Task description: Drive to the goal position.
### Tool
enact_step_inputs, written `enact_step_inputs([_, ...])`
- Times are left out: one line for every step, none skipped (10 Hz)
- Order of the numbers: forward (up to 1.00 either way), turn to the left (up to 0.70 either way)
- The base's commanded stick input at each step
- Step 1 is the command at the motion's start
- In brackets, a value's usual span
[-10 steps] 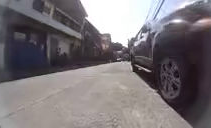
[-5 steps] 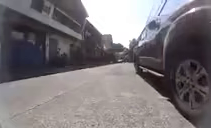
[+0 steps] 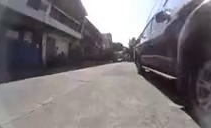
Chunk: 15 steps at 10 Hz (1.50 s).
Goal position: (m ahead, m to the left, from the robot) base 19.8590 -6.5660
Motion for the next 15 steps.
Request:
enact_step_inputs([0.65, -0.17])
enact_step_inputs([0.65, -0.12])
enact_step_inputs([0.65, -0.03])
enact_step_inputs([0.65, -0.05])
enact_step_inputs([0.65, -0.24])
enact_step_inputs([0.65, -0.27])
enact_step_inputs([0.65, -0.23])
enact_step_inputs([0.65, -0.17])
enact_step_inputs([0.66, -0.26])
enact_step_inputs([0.66, -0.32])
enact_step_inputs([0.65, -0.3])
enact_step_inputs([0.65, -0.16])
enact_step_inputs([0.66, -0.21])
enact_step_inputs([0.66, -0.17])
enact_step_inputs([0.66, -0.09])
